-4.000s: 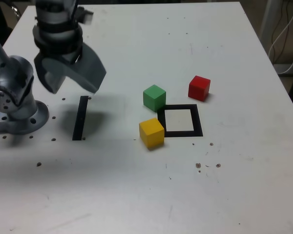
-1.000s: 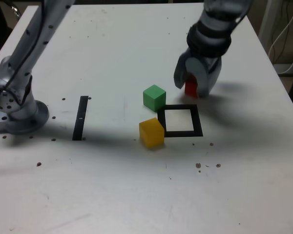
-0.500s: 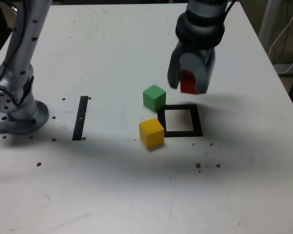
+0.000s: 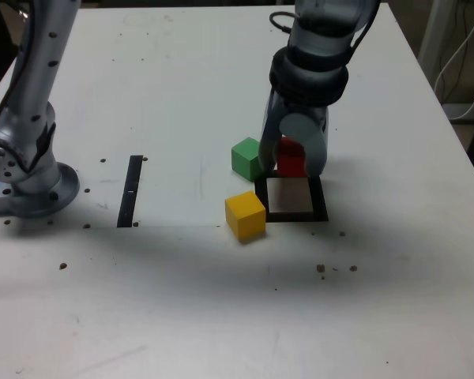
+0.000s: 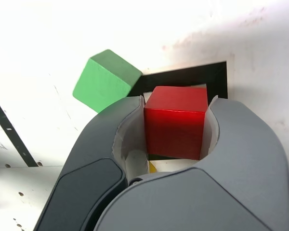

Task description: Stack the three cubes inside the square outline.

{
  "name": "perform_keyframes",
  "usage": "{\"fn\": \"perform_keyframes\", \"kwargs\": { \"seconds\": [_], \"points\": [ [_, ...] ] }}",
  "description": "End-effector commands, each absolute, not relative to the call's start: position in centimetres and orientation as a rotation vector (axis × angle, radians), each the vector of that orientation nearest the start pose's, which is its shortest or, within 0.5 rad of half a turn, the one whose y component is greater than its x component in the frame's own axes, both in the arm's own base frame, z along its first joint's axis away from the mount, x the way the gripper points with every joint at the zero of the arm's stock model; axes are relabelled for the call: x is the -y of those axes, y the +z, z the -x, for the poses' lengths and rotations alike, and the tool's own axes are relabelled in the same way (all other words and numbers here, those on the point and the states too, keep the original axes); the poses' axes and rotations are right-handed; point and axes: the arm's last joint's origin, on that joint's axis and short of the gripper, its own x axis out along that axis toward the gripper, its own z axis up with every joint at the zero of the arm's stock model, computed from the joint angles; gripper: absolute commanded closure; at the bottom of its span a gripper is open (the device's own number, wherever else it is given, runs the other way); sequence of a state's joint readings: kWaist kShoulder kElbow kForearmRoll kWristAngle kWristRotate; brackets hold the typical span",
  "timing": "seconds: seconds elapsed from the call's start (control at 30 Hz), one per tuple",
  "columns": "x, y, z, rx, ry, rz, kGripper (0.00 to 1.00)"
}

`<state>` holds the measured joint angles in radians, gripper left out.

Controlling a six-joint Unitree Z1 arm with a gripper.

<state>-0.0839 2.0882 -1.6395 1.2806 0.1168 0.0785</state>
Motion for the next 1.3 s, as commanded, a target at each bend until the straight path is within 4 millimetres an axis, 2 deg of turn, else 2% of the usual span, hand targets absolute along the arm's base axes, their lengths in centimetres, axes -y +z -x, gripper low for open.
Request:
{"fn": "perform_keyframes", "kwargs": {
  "seconds": [0.0,0.2,0.73,0.87,0.97,1.17,1.27],
  "points": [
    [3.0,24.5,-37.3,-1.723,-0.050,-0.225,0.76],
    [3.7,23.6,-37.1,-1.743,-0.054,-0.200,0.76],
    [3.9,21.1,-37.6,-1.737,-0.052,-0.181,0.75],
    [3.9,20.9,-37.7,-1.730,-0.049,-0.178,0.72],
    [3.9,20.8,-37.7,-1.732,-0.049,-0.175,0.60],
    [3.9,20.8,-37.4,-1.746,-0.049,-0.177,0.10],
    [3.9,21.1,-37.4,-1.753,-0.046,-0.181,0.01]
  ]
}}
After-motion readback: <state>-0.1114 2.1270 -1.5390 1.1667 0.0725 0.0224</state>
